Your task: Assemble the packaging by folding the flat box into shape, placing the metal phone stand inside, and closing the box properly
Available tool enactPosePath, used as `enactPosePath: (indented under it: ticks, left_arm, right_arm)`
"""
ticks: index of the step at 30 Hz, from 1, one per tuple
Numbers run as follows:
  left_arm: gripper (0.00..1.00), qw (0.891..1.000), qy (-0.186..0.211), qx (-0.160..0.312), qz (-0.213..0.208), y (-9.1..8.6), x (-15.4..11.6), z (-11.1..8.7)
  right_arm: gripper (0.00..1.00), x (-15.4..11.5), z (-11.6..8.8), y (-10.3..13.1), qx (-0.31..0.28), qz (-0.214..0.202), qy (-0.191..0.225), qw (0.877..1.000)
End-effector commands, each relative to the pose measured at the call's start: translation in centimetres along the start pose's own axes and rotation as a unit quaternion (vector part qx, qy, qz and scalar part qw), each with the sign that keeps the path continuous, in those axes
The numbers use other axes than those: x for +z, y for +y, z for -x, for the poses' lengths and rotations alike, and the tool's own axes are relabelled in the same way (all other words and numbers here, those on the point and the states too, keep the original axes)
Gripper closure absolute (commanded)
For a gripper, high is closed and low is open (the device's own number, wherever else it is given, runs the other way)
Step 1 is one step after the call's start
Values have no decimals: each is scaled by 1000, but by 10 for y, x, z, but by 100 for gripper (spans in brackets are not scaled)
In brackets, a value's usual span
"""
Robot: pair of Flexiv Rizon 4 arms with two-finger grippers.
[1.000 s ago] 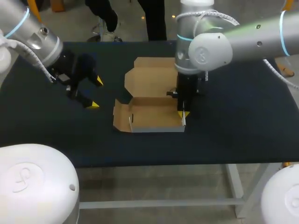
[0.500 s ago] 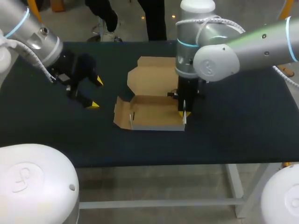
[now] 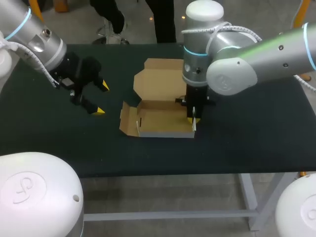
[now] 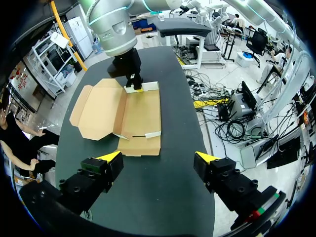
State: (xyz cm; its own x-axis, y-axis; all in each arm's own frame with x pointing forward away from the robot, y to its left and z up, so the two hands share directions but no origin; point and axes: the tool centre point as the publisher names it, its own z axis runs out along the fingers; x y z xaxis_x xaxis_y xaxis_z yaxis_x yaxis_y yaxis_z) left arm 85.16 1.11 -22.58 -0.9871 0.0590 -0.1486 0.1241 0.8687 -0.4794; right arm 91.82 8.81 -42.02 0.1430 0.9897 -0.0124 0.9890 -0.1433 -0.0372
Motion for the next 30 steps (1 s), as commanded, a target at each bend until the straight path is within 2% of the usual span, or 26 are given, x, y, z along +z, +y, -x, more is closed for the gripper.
enactPosePath:
  ticks: [1, 3, 4, 16, 18, 27, 30]
  left_arm:
    - [0, 1000, 2, 0, 2, 0, -2, 0]
    - [0, 1000, 2, 0, 2, 0, -2, 0]
    - [0, 1000, 2, 0, 2, 0, -2, 0]
    - [0, 1000, 2, 0, 2, 0, -2, 0]
    - [0, 1000, 2, 0, 2, 0, -2, 0]
    - [0, 1000, 2, 0, 2, 0, -2, 0]
    - [0, 1000, 2, 0, 2, 0, -2, 0]
  right_arm:
    - [87, 4, 1, 2, 0, -1, 1, 1000]
    - [89, 4, 1, 3, 0, -1, 0, 1000]
    - [100, 5, 1, 4, 0, -1, -1, 1000]
    - [100, 0, 2, 9, -27, -9, -33, 999]
    - [100, -1, 2, 11, -32, -25, -46, 998]
    - [100, 3, 3, 13, -30, -51, -118, 991]
    - [100, 5, 4, 13, -20, -47, -139, 989]
